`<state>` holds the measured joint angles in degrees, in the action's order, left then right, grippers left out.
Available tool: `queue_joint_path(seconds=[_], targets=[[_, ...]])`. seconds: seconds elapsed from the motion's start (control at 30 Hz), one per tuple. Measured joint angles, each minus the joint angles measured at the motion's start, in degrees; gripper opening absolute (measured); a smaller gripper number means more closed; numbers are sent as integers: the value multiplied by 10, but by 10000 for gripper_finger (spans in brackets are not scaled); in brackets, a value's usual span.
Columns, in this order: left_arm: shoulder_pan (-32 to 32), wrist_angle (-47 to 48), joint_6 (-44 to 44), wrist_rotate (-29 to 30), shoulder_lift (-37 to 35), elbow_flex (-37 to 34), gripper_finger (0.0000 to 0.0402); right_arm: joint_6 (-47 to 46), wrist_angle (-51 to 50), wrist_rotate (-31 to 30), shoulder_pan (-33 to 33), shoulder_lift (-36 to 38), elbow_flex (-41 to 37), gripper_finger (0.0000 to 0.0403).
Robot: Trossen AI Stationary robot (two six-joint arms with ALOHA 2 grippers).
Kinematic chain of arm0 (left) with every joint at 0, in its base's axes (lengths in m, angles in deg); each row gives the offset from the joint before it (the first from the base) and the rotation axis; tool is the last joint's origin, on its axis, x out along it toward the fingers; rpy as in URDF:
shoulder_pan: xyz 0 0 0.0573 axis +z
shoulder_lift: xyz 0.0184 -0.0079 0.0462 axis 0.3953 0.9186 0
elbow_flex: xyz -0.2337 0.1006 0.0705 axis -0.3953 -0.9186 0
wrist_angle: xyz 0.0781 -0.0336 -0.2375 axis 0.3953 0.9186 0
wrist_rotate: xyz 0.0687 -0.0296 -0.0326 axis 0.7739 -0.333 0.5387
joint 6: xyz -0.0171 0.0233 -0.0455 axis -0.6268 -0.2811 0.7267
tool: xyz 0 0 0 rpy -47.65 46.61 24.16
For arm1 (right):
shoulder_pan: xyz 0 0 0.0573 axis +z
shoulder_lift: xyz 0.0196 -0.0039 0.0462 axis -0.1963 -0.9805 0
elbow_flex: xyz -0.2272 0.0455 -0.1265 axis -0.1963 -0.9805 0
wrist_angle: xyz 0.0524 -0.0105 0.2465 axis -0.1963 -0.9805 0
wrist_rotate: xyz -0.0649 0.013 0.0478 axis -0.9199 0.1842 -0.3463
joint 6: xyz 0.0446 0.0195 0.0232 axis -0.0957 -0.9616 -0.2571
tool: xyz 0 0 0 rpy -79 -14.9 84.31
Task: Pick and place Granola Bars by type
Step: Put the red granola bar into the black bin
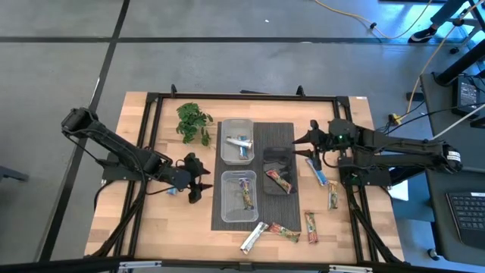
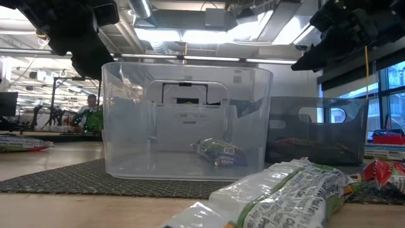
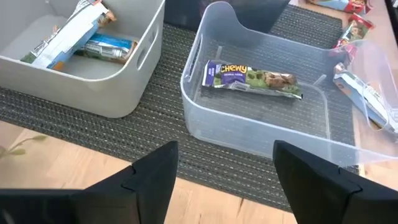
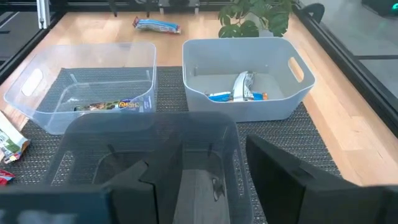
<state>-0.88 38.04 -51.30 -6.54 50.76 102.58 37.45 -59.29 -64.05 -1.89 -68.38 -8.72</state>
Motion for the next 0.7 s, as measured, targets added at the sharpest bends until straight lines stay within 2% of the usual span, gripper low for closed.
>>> queue_joint_path(seconds=[0.1, 0.27, 0.4, 0.7], targets=[[3, 17, 39, -19, -2, 0, 253, 0, 0, 0, 0, 0, 0, 180], [21, 131, 246, -55, -6, 0, 255, 6, 0, 0, 0, 0, 0, 180], [29, 230, 363, -56, -2, 0, 254, 11, 0, 0, 0, 0, 0, 180], [52, 365, 500, -56, -2, 0, 255, 11, 0, 0, 0, 0, 0, 180]])
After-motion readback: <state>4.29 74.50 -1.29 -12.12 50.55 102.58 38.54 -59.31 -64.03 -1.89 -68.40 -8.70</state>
